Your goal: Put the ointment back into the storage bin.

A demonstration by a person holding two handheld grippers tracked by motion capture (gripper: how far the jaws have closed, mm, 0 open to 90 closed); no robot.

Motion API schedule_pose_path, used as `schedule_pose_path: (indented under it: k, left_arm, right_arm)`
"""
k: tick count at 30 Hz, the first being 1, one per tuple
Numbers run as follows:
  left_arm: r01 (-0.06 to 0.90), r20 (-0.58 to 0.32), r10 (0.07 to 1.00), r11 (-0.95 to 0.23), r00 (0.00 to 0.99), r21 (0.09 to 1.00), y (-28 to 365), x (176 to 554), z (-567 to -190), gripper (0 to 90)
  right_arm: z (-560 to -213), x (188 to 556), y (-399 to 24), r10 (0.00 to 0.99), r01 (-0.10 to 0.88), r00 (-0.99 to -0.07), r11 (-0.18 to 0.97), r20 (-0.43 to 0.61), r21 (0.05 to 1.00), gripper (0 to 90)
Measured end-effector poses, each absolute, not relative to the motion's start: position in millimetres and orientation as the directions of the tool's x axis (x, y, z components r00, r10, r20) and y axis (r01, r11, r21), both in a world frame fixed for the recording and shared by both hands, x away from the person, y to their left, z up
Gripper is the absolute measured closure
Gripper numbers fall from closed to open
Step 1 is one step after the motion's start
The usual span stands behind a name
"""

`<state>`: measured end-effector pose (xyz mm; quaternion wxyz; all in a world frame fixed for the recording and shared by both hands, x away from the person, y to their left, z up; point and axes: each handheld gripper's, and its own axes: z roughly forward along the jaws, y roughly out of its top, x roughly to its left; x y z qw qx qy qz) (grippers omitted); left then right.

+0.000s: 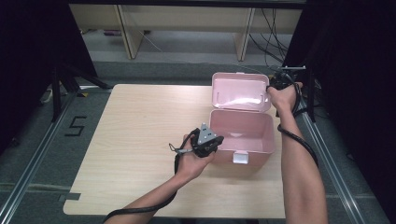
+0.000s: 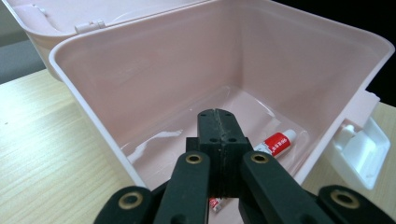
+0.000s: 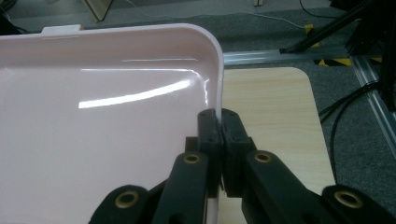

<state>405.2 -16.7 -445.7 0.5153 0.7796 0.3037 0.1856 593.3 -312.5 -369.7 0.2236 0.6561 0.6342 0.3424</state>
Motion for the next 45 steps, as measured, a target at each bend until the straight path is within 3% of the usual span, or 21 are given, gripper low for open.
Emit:
schedule_pose_path:
  k: [3,8,11,23,29,30,31,34,45]
  left_arm:
    - [0.277,-0.012,0.675,-0.287,0.738,0.917,-19.0,404.9,-446.0,90.0]
    - [0.281,-0.006,0.683,-0.292,0.731,0.914,-20.2,404.3,-445.9,90.0]
    - [0.275,0.003,0.682,-0.3,0.732,0.914,-20.9,402.8,-446.2,90.0]
    - [0.278,0.004,0.683,-0.301,0.73,0.912,-22.4,403.8,-446.0,90.0]
    - [0.284,0.011,0.69,-0.313,0.724,0.906,-23.7,404.1,-445.2,90.0]
    - [0.285,0.012,0.691,-0.314,0.723,0.906,-23.8,404.0,-445.1,90.0]
    - [0.286,0.013,0.692,-0.315,0.722,0.905,-24.0,404.0,-445.0,90.0]
    - [0.294,0.011,0.695,-0.319,0.719,0.901,-24.4,404.2,-444.6,90.0]
    - [0.306,0.003,0.698,-0.318,0.716,0.897,-25.9,405.9,-443.9,90.0]
  right_arm:
    - [-370.7,592.3,-318.7,0.99,0.68,-0.089,-0.023,0.114,0.733,89.6]
    - [-370.2,589.6,-315.8,0.984,0.675,-0.051,-0.091,0.17,0.732,89.5]
    - [-368.9,588.0,-319.4,0.989,0.667,-0.087,-0.028,0.116,0.744,89.6]
    - [-367.5,585.5,-316.9,0.981,0.67,-0.059,-0.097,0.183,0.736,89.5]
    - [-368.3,581.1,-317.6,0.982,0.645,-0.057,-0.103,0.181,0.757,89.4]
    - [-369.1,580.6,-320.2,0.987,0.63,-0.071,-0.066,0.141,0.774,89.5]
    - [-367.1,578.8,-317.0,0.981,0.639,-0.05,-0.113,0.187,0.761,89.5]
    - [-368.4,578.5,-318.6,0.988,0.597,-0.086,-0.053,0.129,0.8,89.5]
    - [-368.2,572.0,-314.9,0.989,0.557,-0.073,-0.068,0.13,0.828,89.4]
